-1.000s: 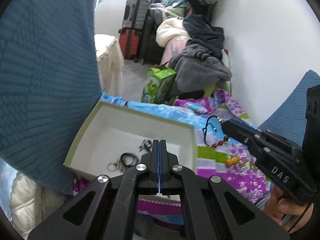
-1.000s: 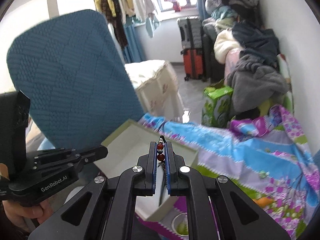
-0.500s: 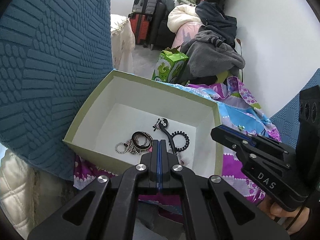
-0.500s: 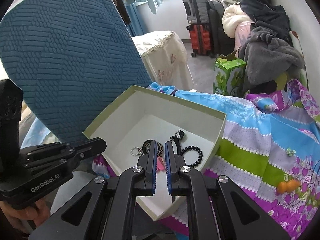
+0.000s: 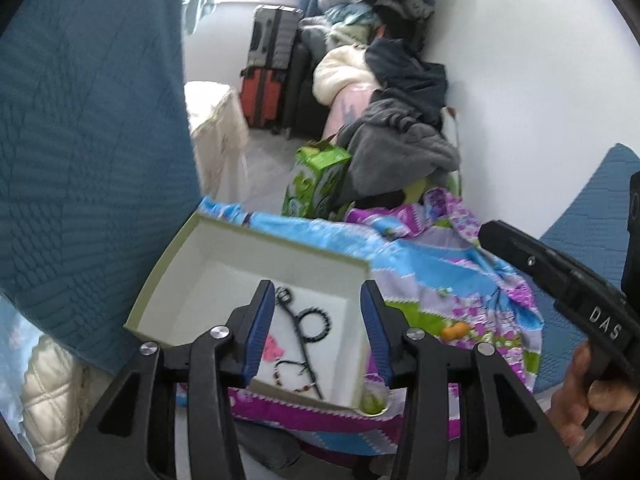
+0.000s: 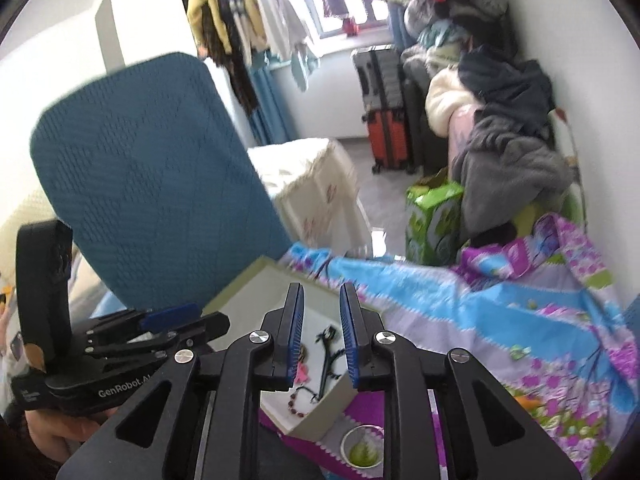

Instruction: Organize jewelry

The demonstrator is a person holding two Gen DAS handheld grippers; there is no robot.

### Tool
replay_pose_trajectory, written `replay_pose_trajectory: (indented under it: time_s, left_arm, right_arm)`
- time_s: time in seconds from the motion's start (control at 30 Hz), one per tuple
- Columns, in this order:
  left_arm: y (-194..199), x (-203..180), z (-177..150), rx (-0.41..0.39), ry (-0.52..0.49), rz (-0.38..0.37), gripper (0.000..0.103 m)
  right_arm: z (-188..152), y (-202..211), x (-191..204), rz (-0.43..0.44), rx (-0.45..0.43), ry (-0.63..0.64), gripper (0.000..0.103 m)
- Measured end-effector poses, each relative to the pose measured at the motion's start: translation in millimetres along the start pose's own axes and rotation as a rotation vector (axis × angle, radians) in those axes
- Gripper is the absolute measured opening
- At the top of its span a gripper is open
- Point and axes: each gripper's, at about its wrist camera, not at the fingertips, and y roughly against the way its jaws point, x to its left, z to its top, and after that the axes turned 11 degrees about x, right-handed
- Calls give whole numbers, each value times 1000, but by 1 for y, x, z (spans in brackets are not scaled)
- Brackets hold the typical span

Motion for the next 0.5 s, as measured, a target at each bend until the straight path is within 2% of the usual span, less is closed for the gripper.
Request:
replay_pose_trajectory:
  time_s: [0.23,0.3,0.5]
  left_arm:
    - [17,-44,6,-38,-57,-49,45]
    - [15,-57,2,-39,-77,-64,45]
    - [-11,-90,-17,12,-103,-98,45]
  right_arm:
    - [2,54,-24,-79,-92,-4,18]
    - [-5,66,-38,-111,-107,-23,22]
    - [-35,79,-81,-184,-110,-111,22]
